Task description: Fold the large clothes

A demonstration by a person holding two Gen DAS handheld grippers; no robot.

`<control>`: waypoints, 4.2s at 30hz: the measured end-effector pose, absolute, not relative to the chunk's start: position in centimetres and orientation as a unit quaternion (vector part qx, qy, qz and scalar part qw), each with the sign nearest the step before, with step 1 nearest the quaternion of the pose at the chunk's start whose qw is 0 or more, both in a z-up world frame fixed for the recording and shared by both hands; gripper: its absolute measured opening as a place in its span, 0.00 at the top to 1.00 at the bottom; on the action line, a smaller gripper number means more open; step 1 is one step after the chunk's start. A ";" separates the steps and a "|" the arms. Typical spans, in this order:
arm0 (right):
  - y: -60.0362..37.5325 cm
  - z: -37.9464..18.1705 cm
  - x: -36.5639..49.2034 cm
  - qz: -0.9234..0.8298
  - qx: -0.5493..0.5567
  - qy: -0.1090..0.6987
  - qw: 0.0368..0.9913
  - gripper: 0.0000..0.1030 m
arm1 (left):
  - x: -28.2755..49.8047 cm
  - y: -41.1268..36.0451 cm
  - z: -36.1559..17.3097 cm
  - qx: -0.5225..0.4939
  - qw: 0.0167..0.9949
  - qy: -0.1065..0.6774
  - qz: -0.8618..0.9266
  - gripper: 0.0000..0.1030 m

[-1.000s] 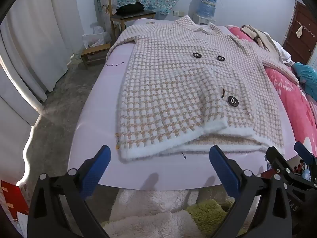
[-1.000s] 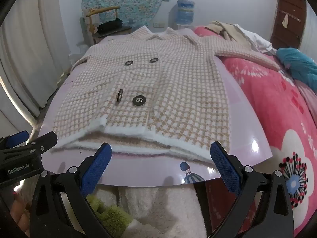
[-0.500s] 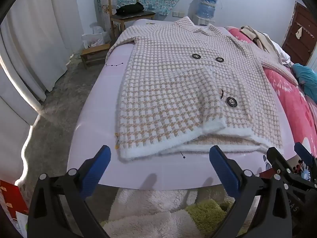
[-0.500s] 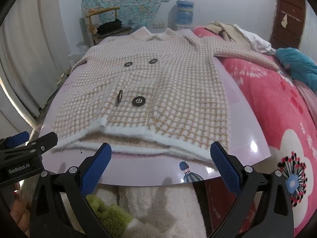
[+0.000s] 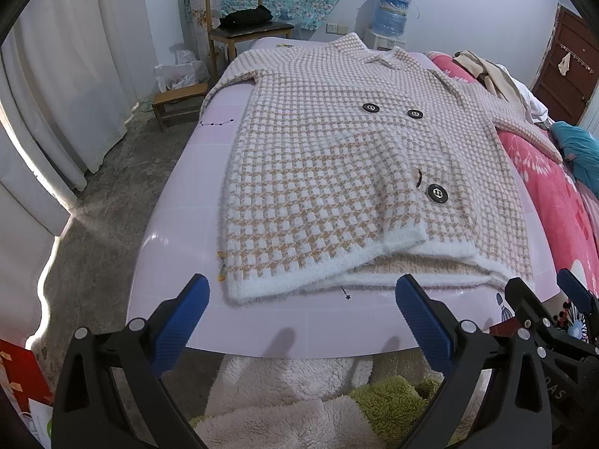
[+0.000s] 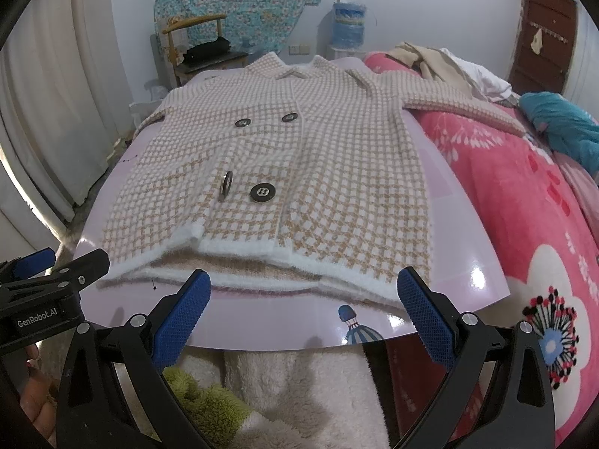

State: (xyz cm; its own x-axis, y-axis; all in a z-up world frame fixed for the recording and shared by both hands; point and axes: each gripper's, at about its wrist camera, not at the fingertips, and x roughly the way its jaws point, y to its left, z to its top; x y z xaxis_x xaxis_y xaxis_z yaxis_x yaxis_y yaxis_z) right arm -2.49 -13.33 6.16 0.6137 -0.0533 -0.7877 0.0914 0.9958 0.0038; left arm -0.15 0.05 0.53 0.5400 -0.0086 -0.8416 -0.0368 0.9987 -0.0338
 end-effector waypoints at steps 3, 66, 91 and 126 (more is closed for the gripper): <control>-13.3 6.2 -2.6 -0.040 0.021 0.437 0.898 0.08 | -0.1 0.0 0.7 -0.023 0.878 0.479 0.008 0.05; -13.8 7.0 1.1 -0.091 0.024 0.429 0.899 0.08 | 5.2 1.5 -0.9 0.004 0.874 0.486 -0.023 0.05; -27.7 -0.4 4.8 -0.045 0.178 0.520 0.834 0.21 | 10.3 8.2 -4.7 -0.061 0.876 0.478 -0.028 0.05; -26.4 7.3 0.9 -0.001 0.070 0.459 0.885 0.95 | 3.3 5.4 0.8 0.011 0.901 0.430 -0.057 0.93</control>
State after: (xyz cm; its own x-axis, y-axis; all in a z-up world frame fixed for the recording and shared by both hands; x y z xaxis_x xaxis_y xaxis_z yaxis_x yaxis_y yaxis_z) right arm 0.95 -26.44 7.26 0.5780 0.0621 -0.8137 0.0671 0.9901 0.1232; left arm 3.28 5.39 0.79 0.6235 -0.0922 -0.7763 0.1117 0.9933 -0.0283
